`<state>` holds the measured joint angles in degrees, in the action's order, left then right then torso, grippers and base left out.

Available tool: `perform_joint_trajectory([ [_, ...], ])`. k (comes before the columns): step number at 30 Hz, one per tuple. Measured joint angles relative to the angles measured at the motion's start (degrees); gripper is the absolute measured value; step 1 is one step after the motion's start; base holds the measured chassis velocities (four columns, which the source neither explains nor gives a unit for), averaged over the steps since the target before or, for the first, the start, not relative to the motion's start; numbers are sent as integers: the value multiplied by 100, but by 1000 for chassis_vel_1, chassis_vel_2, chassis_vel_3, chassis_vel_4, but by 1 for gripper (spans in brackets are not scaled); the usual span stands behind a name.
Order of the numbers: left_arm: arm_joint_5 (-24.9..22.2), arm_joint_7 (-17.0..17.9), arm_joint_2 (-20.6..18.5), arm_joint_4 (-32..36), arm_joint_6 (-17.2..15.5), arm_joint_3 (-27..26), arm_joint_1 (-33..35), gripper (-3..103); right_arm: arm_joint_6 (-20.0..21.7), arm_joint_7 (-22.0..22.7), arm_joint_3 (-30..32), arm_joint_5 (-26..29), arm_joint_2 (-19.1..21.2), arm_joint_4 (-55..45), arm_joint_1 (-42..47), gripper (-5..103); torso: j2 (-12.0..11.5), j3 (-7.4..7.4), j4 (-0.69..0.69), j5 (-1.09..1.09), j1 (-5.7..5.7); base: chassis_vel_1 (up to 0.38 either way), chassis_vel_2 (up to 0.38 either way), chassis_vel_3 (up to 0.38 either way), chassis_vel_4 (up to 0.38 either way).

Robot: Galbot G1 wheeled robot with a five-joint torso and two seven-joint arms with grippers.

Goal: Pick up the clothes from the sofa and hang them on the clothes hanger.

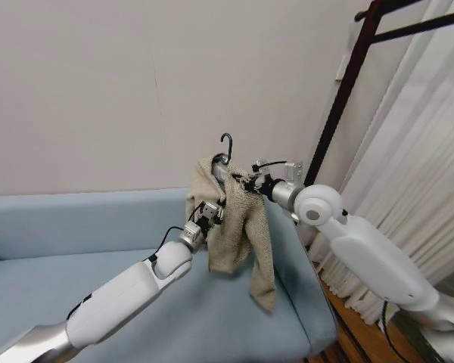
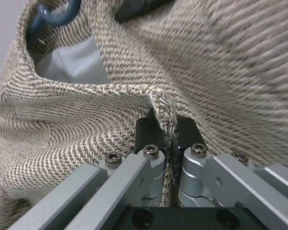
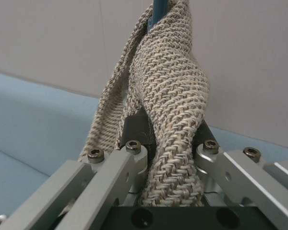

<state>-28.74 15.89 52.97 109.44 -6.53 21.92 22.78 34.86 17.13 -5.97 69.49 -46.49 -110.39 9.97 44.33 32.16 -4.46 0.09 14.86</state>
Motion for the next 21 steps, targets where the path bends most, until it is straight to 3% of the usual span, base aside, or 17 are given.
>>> perform_joint_trajectory([
  [10, 151, -68, -169, -215, -206, -327, 269, -1, -49, -385, 59, -90, 95, 108, -31, 10, 0, 0, 0, -1, 0, 0, 0, 0, 0],
  [13, 335, -52, -295, -381, -312, -583, 470, 14, -98, -729, 112, -152, 223, 132, -31, 10, 0, 1, 2, -1, 0, 0, 0, 0, 0],
  [15, 381, -47, -338, -403, -315, -643, 531, 14, -108, -870, 144, -153, 274, 131, -32, 10, 0, 1, 2, -1, 0, 0, 0, 0, 0],
  [19, 478, -19, -605, -321, -408, -896, 819, 36, -111, -1478, 333, -125, 512, 88, -87, 10, 0, 1, 0, -1, 0, 0, 0, 0, 0],
  [21, 494, -21, -745, -214, -433, -1017, 942, 41, -112, -1687, 417, -78, 636, 37, -125, 10, 0, 0, 0, -1, 0, 0, 0, 0, 0],
])
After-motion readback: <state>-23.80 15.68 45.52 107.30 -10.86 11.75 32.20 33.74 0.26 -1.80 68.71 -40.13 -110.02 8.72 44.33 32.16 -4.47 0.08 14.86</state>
